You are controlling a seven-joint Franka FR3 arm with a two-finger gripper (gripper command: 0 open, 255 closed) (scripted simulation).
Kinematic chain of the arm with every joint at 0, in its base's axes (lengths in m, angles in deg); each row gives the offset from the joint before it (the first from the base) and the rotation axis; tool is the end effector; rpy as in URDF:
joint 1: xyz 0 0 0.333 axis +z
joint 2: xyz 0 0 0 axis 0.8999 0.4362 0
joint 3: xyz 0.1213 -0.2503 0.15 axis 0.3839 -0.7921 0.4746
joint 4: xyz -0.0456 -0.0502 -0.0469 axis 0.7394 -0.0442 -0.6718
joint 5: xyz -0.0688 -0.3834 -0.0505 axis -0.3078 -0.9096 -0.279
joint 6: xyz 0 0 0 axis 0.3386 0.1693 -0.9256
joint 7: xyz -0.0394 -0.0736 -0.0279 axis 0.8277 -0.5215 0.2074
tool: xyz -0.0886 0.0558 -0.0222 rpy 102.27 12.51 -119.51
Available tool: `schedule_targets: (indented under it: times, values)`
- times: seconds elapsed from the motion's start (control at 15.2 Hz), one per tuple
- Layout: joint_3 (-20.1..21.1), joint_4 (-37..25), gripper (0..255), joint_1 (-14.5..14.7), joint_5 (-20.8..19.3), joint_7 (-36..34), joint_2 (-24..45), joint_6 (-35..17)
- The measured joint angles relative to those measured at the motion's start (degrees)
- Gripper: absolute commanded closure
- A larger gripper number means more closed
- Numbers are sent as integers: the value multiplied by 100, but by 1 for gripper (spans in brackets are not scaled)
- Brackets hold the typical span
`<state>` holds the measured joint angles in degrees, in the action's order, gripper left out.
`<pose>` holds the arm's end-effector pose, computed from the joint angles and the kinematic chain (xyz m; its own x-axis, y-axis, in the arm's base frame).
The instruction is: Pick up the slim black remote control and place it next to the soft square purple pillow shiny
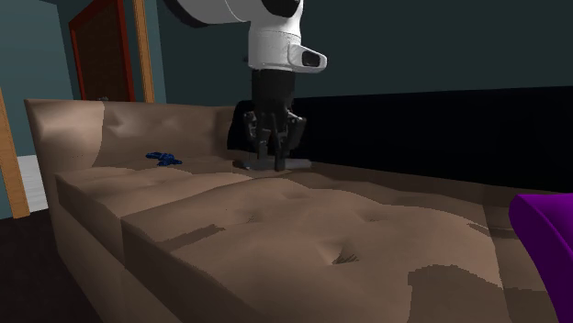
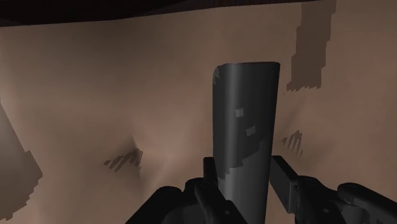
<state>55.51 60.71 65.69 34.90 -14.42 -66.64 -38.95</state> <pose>0.5199 0.0716 0.4453 0.9635 -0.2675 0.0076 -0.2663 -0.9612 -0.0719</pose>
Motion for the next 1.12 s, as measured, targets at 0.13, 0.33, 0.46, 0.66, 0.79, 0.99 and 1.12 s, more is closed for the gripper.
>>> schedule_targets:
  times: [0.13,0.33,0.46,0.66,0.79,0.99,1.12]
  values:
    - [-2,-106,255,-1,-1,-10,-55,159]
    - [-7,-261,255,-4,-4,-18,-121,381]
    - [-7,-371,255,-3,-5,-30,-166,535]
    - [-7,-572,255,-3,-10,-51,-198,767]
    - [-20,-677,255,-12,-12,-38,-230,906]
    - [-28,-896,255,-18,-16,-45,-265,1159]
    - [-22,-1041,255,-14,-19,-66,-257,1297]
